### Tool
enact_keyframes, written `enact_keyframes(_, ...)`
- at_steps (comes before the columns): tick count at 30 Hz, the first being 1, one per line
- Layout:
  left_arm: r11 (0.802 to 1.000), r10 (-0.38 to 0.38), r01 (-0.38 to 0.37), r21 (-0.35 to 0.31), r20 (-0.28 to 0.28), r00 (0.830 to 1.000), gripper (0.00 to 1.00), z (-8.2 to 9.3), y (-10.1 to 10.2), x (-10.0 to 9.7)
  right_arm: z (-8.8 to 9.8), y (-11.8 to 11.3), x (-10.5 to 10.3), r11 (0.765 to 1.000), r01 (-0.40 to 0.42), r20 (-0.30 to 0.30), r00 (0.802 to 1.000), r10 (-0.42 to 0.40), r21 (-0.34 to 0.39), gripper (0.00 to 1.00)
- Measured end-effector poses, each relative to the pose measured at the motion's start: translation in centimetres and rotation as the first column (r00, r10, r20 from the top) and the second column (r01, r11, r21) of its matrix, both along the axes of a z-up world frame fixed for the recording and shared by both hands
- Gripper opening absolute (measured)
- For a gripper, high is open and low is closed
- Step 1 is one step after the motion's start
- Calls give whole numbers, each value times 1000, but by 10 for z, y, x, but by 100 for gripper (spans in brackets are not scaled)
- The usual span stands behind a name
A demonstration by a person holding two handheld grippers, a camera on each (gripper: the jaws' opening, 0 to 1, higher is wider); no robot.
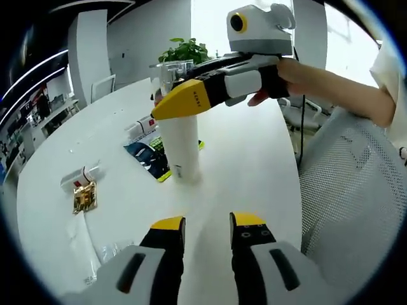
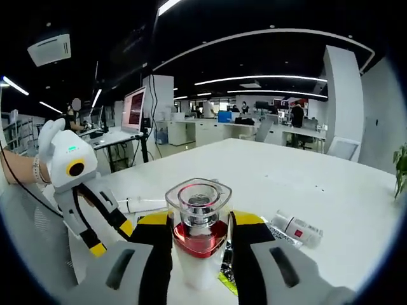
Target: Arrange the skincare products in the storage area until every visible bottle or jar stands upright without overlapping.
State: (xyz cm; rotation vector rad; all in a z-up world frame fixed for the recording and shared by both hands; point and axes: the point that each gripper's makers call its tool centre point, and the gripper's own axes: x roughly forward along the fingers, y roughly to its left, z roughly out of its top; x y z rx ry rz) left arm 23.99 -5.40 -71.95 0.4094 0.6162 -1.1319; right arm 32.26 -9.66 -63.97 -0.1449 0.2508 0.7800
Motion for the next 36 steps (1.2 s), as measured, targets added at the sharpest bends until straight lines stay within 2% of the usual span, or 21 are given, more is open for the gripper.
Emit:
enact_keyframes(3, 1000, 6, -6, 1, 8, 1000, 23, 2, 1, 1, -2, -1, 1, 1000, 6, -3, 1000, -7, -15, 36)
enact_keyframes(7, 1000, 16, -16, -2, 16, 1000, 23, 3, 4, 4, -6, -2, 0, 998, 10, -1, 1000, -10, -56, 43)
enact_keyframes(12, 999, 34, -34, 3, 30, 999, 24, 5, 9, 7, -11, -4, -5, 996, 3, -22, 1000, -5, -89, 45)
enact_keyframes(19, 998, 60, -61, 20, 43, 997, 29, 4, 13, 8, -12, -6, -11, 996, 8, -44, 999, -12, -91, 55)
enact_keyframes(22, 997, 62, -66, 43, 77, 995, 34, 7, 18, 10, -13, -6, -13, 996, 11, -58, 998, -17, -91, 60)
enact_keyframes(26, 996, 80, -83, 40, 83, 993, 39, 9, 24, 13, -14, -5, -15, 996, 17, -78, 997, -24, -88, 68)
enact_keyframes(29, 991, 122, -128, 49, 112, 986, 49, 11, 33, 22, -14, -3, -17, 996, 18, -78, 997, -25, -91, 75)
enact_keyframes(32, 986, 158, -163, 34, 125, 980, 55, 17, 41, 29, -19, -5, -22, 995, 10, -98, 995, -20, -104, 79)
enact_keyframes(36, 982, 190, -189, -25, 116, 975, 56, 27, 43, 34, -23, -4, -29, 992, 3, -108, 994, -16, -126, 83)
